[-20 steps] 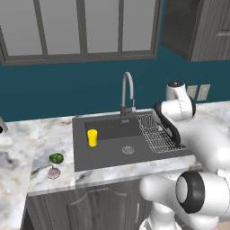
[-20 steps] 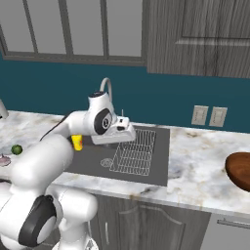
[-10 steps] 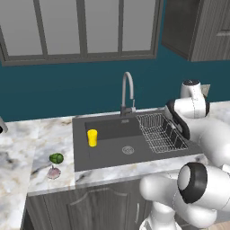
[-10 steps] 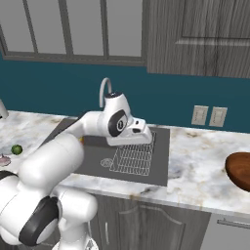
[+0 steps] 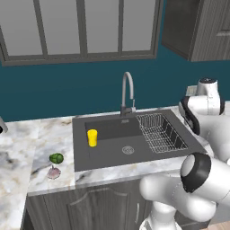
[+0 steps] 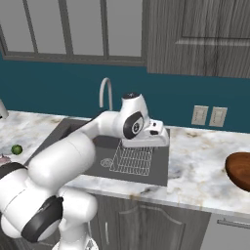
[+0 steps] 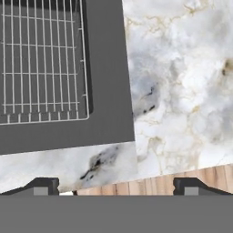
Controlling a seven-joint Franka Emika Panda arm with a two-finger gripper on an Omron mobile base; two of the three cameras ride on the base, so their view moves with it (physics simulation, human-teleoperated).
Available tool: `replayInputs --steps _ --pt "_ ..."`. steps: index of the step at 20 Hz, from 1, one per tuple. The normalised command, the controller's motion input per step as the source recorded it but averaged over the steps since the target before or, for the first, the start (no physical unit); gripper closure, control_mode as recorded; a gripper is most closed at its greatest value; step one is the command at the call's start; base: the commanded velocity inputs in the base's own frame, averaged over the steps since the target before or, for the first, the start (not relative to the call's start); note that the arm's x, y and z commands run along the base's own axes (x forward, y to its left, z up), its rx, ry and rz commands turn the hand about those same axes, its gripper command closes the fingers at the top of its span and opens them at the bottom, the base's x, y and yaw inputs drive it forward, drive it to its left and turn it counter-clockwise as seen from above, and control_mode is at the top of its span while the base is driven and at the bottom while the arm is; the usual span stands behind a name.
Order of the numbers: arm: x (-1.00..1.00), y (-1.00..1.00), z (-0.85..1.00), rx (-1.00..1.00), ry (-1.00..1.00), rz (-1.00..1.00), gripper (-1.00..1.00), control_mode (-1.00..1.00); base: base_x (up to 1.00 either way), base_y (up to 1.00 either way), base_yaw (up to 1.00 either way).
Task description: Remove the avocado and garlic from the sink. Then move the bowl and cup from the counter to the sink for washing.
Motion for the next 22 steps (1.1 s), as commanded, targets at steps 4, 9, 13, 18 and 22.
replayInputs --steps 4,9,13,18,22 --pt "-0.05 -0.54 0.05 0.0 0.0 0.0 -1.0 -1.0 0.0 0.0 0.0" --pt "-0.04 -0.55 0.01 0.0 0.0 0.0 -1.0 -1.0 0.0 0.0 0.0" --pt "-0.02 -0.52 0.0 0.0 0.0 0.0 -1.0 -1.0 0.0 0.0 0.0" --pt "0.0 -0.49 0.0 0.0 0.0 0.0 -1.0 -1.0 0.0 0.0 0.0" --pt "0.0 -0.47 0.0 0.0 0.0 0.0 -1.0 -1.0 0.0 0.0 0.0"
